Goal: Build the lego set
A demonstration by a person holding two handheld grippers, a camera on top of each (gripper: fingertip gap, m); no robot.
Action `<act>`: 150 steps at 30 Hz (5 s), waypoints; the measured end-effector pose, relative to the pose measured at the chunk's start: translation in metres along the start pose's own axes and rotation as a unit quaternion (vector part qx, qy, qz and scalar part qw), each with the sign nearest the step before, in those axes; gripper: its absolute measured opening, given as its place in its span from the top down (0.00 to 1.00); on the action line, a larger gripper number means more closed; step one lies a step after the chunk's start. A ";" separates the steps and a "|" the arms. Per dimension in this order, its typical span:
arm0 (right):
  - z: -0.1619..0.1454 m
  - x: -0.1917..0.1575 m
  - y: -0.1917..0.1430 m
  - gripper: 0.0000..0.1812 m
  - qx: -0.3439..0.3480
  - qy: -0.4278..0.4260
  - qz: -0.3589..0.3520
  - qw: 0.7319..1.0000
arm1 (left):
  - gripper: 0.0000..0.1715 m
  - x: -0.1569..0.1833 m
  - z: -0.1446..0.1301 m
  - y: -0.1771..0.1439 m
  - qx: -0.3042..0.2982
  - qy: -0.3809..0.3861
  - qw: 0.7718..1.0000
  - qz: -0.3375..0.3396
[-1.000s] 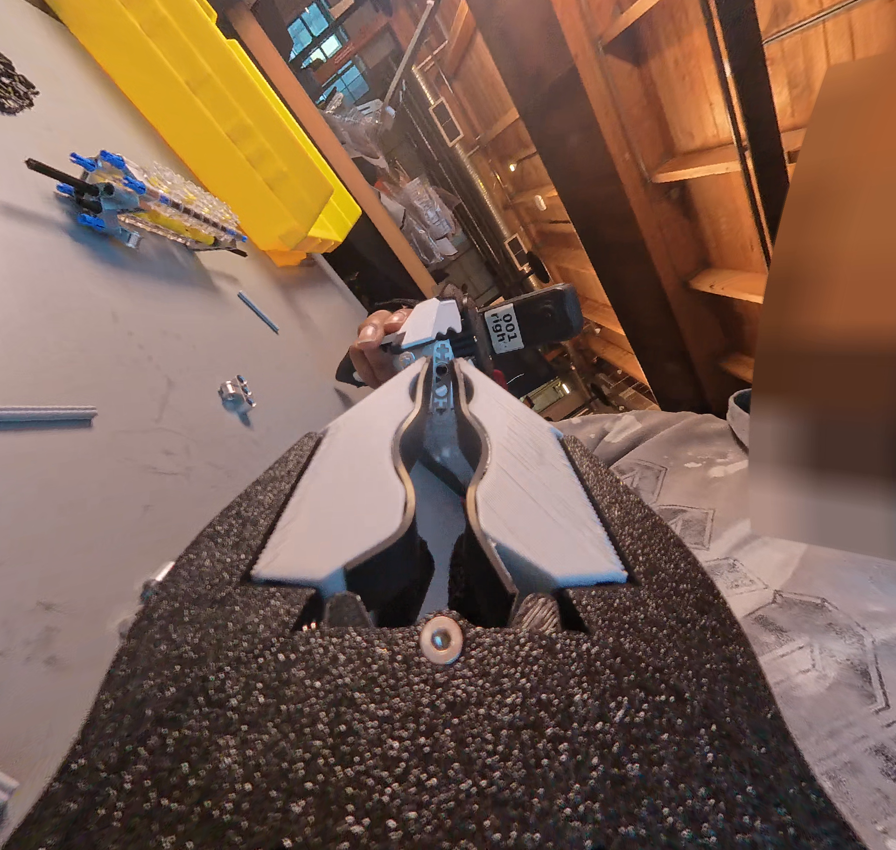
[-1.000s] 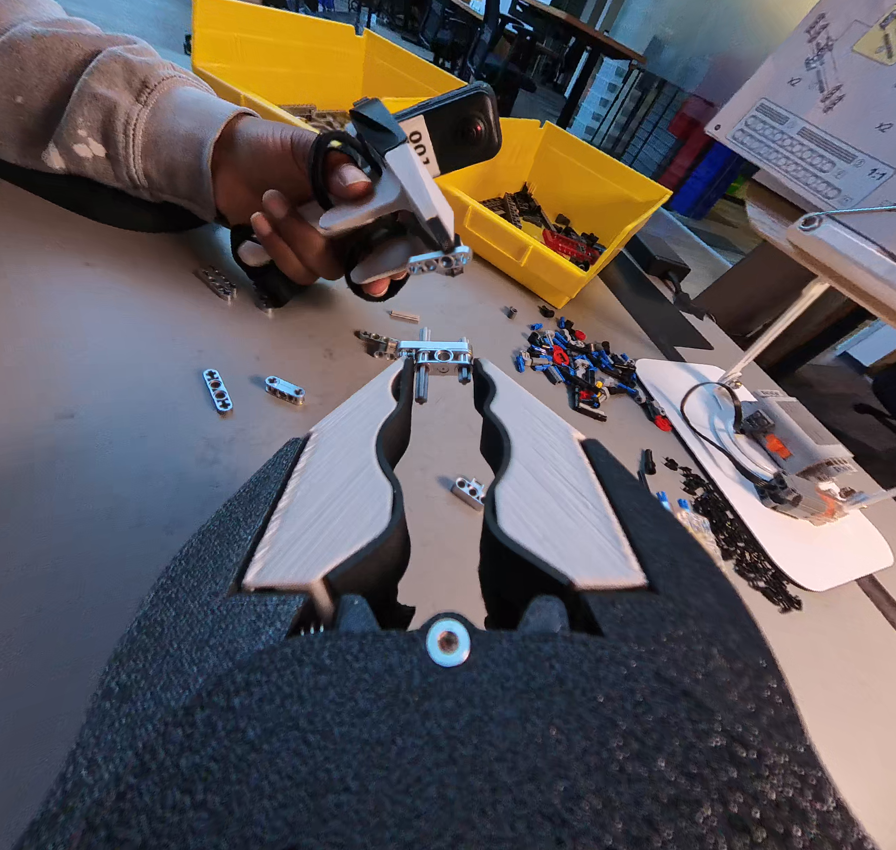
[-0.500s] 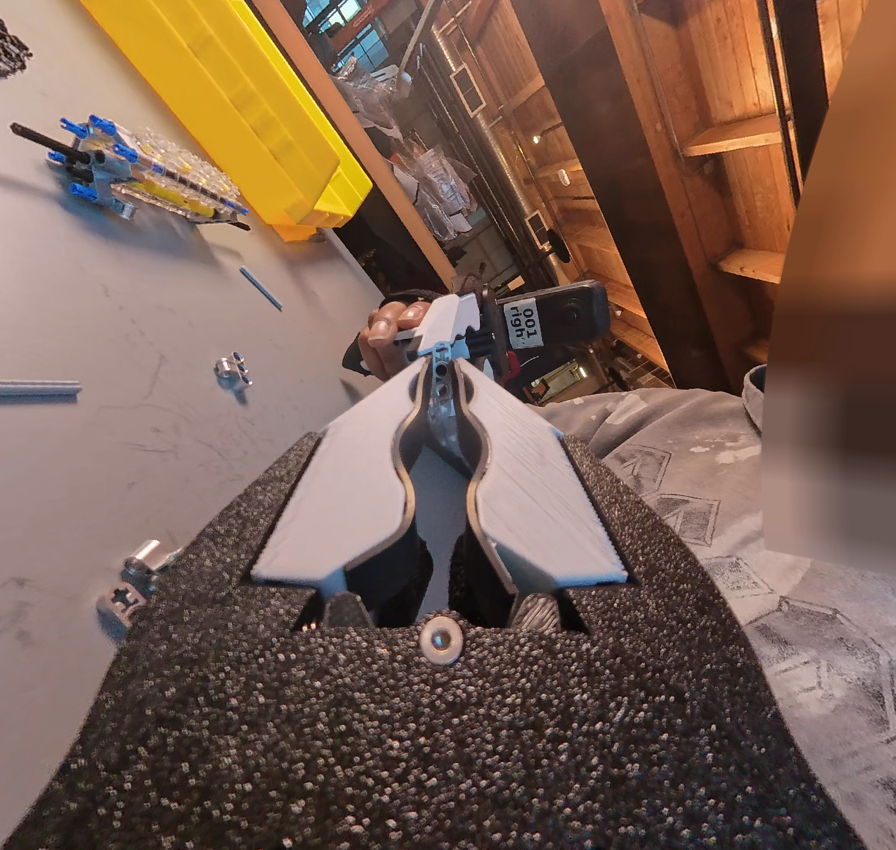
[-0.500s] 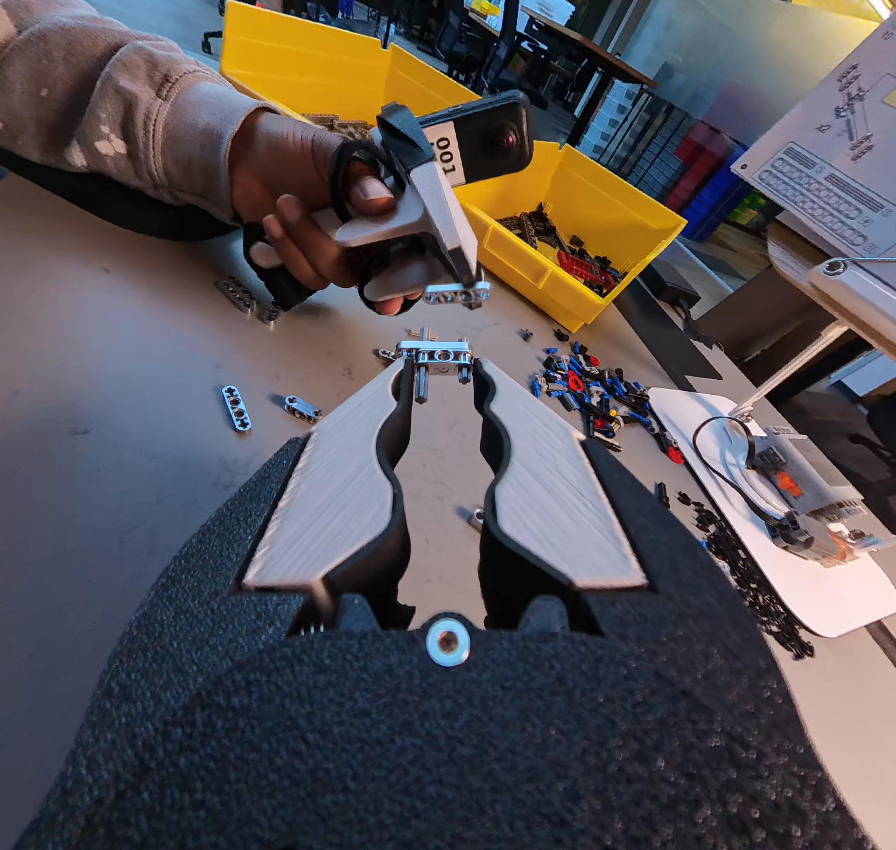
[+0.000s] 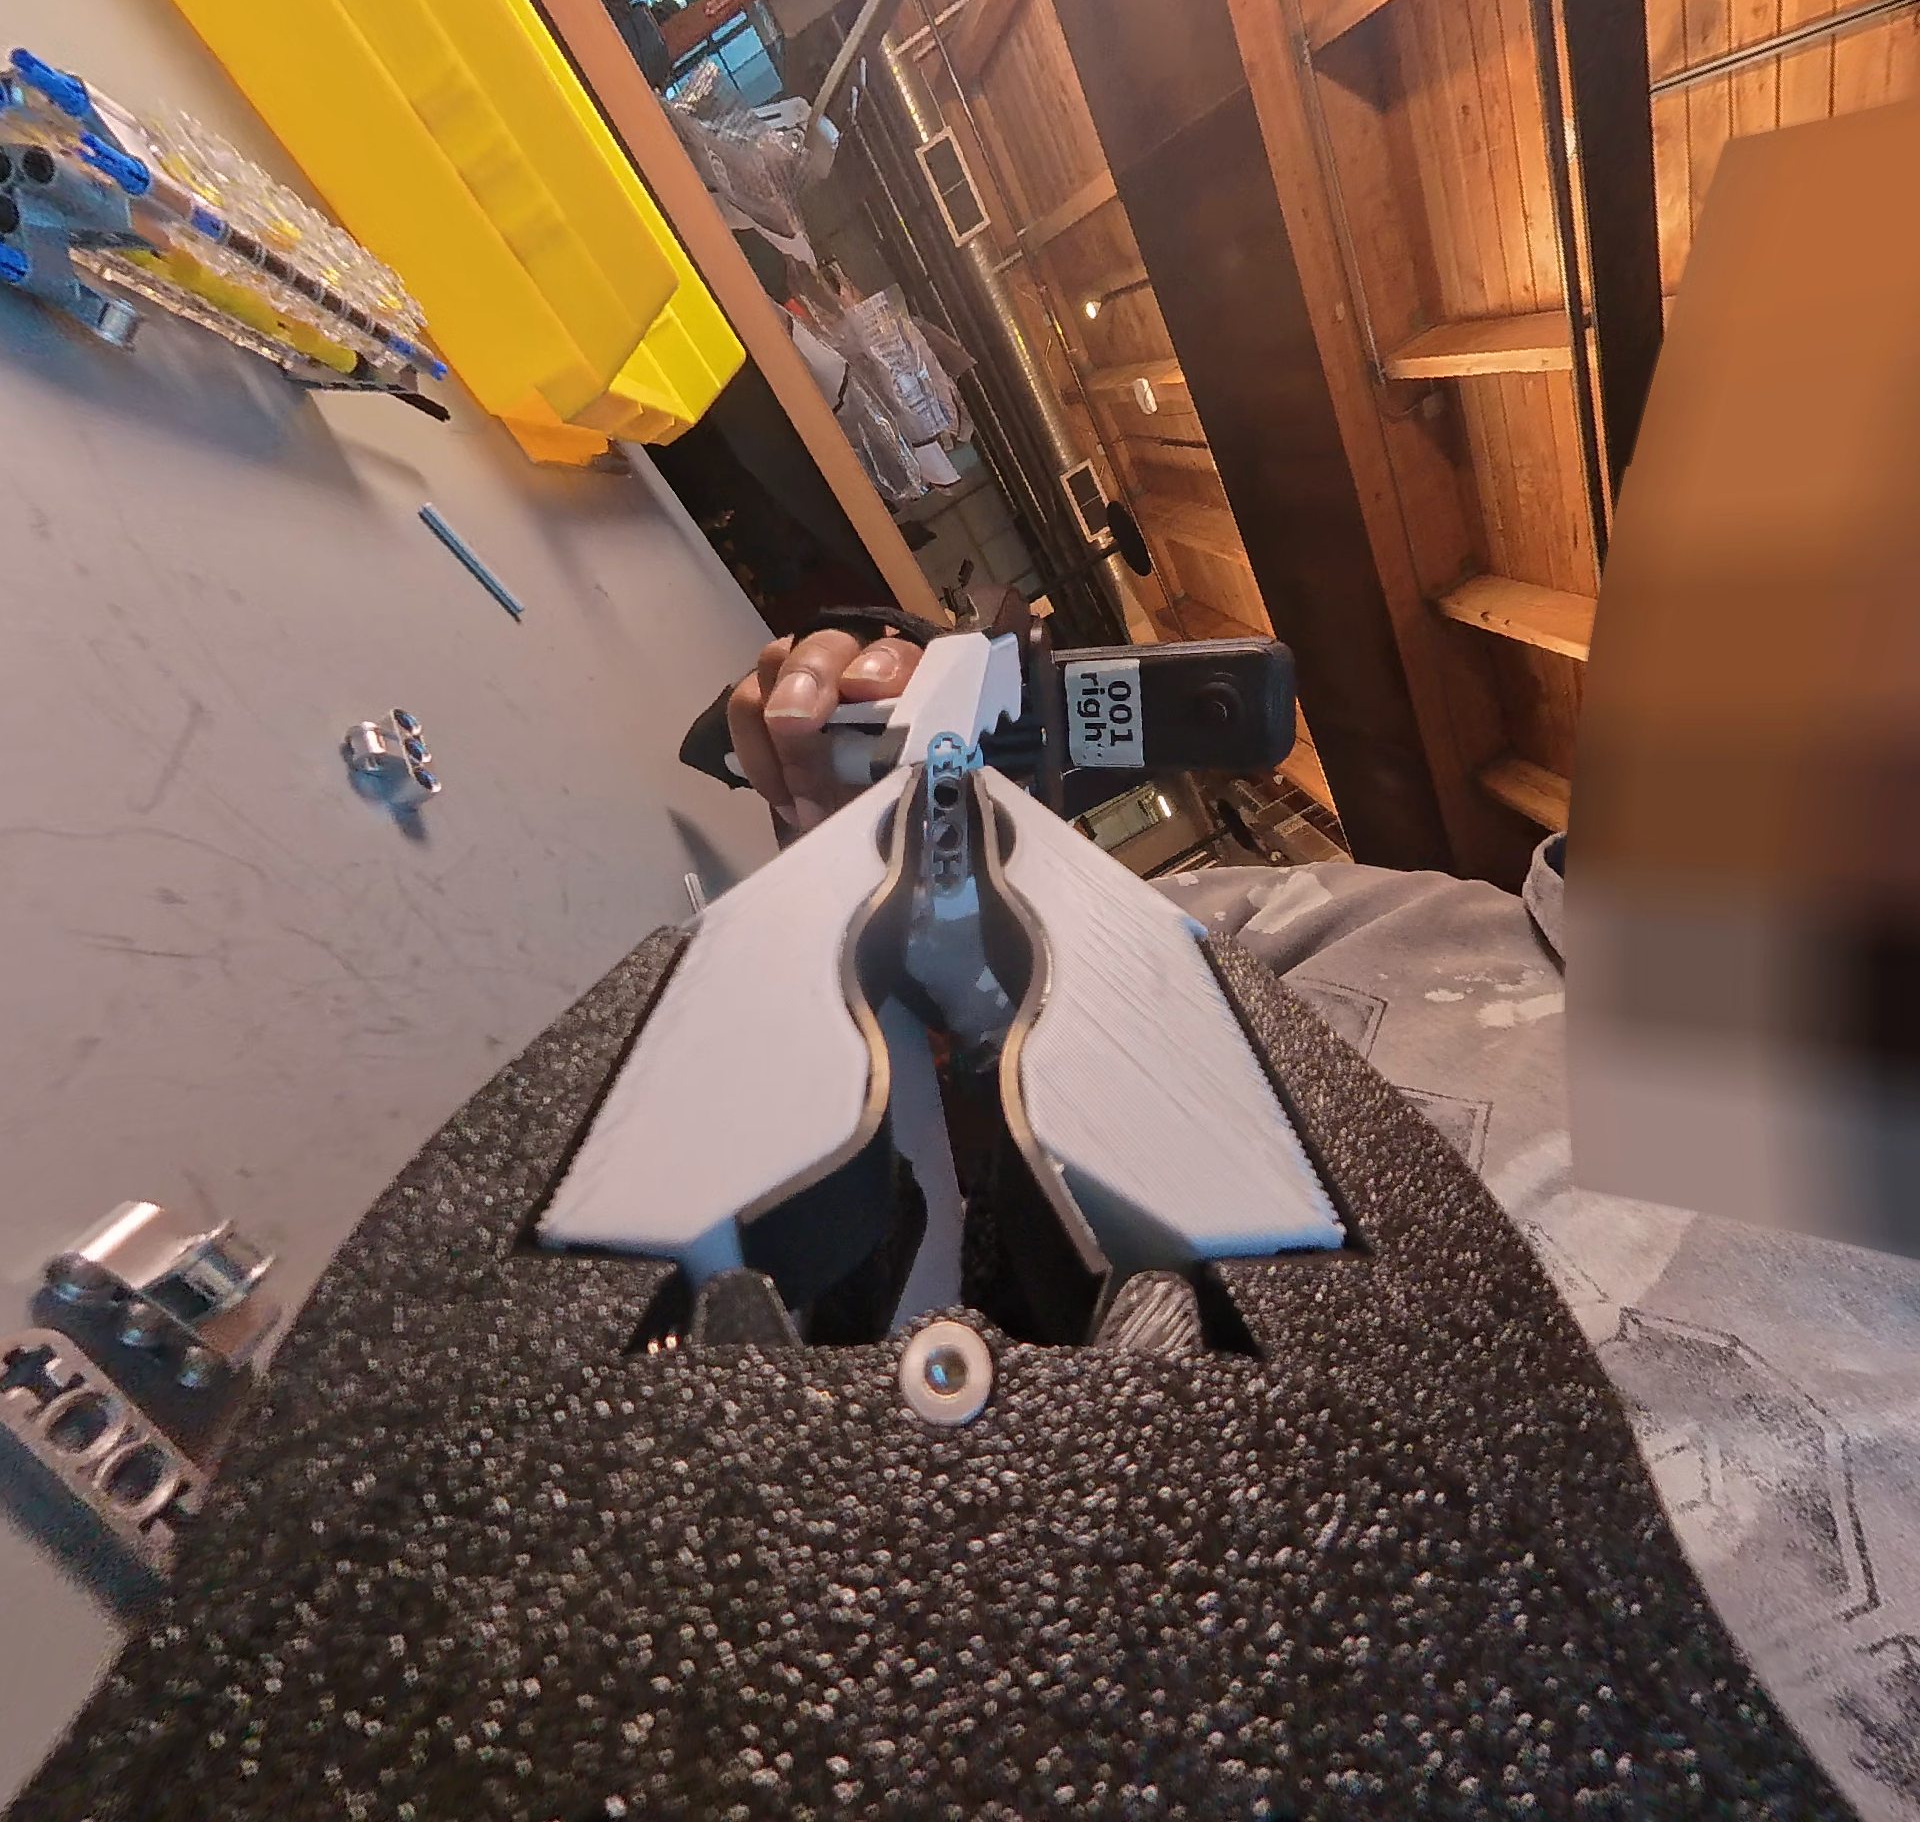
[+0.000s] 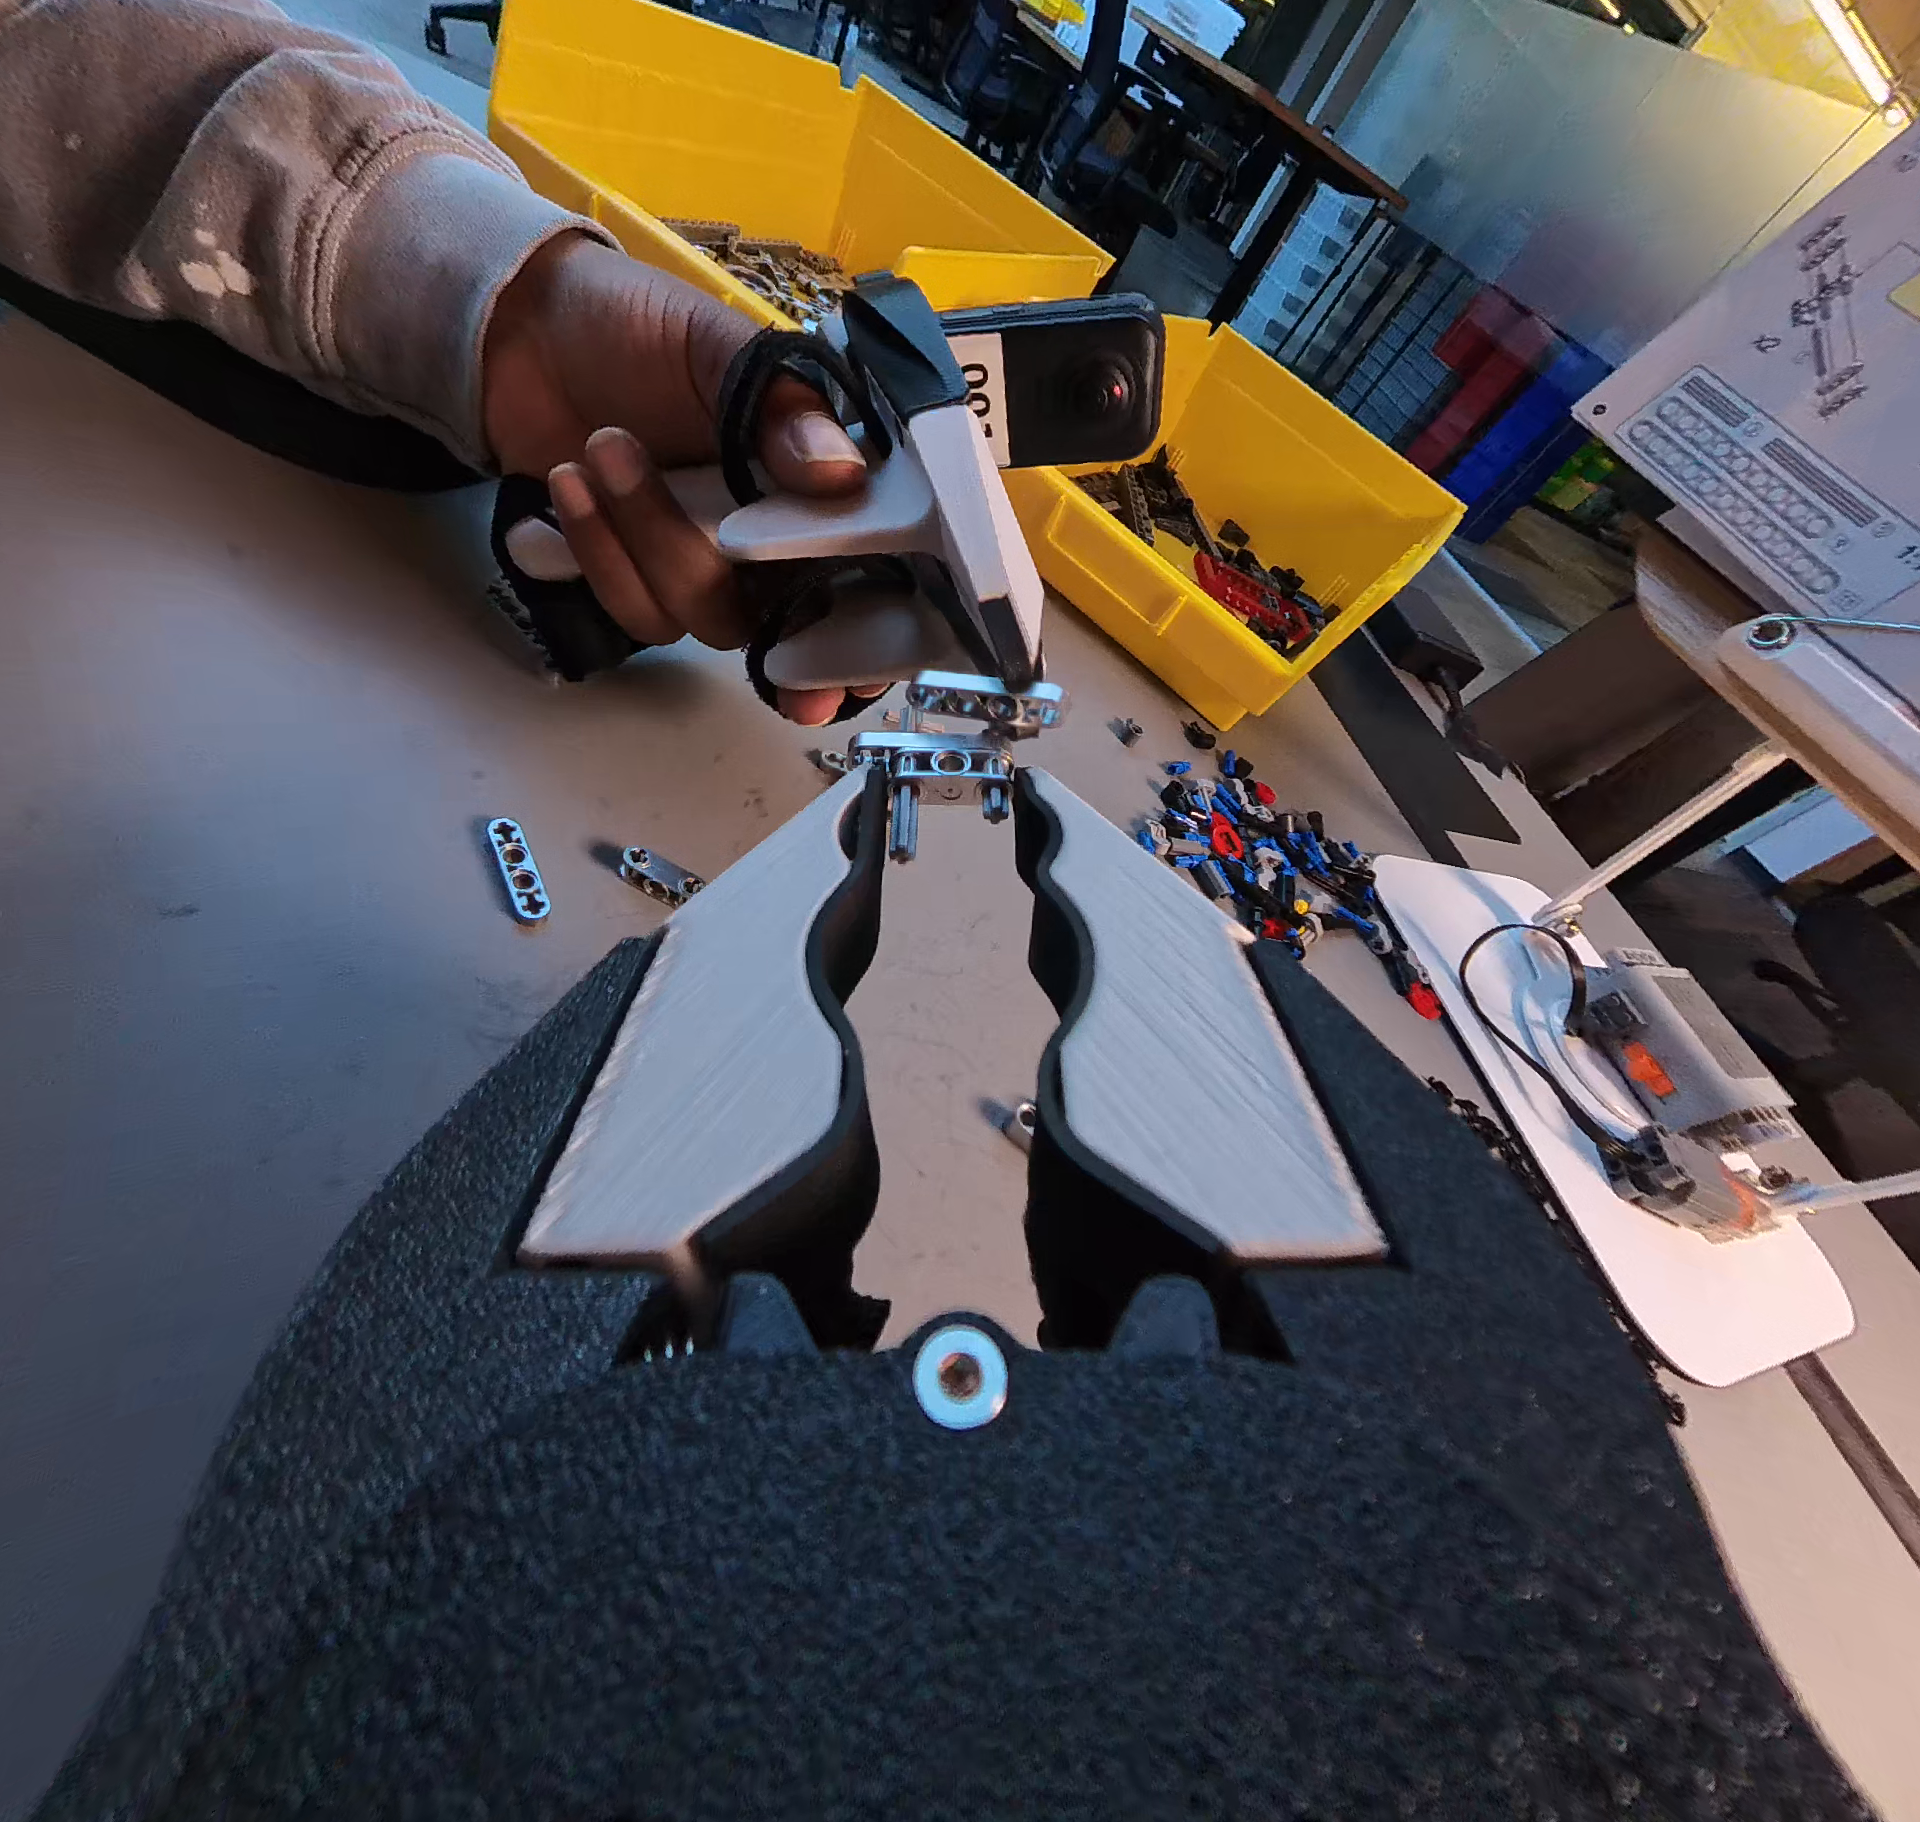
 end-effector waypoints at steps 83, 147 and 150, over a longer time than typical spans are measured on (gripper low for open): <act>0.033 0.003 -0.008 0.88 0.104 0.010 -0.042 0.994 | 0.94 0.023 0.004 0.004 0.039 -0.043 0.996 -0.063; -0.002 0.044 -0.025 0.88 0.015 0.024 -0.080 0.996 | 0.91 -0.014 -0.115 -0.037 -0.522 0.386 0.719 0.247; -0.003 0.043 -0.025 0.88 0.012 0.026 -0.078 0.997 | 0.96 -0.012 -0.117 -0.033 -0.546 0.385 0.706 0.235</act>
Point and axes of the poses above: each gripper's, where its closed fingertips meet, y out along the fingers, z out of its top, x = y × z across the jaws, the point moved 2 cm from there along -y, back along the fingers, and after that the axes turned 12 degrees about y, right-handed, at the moved point
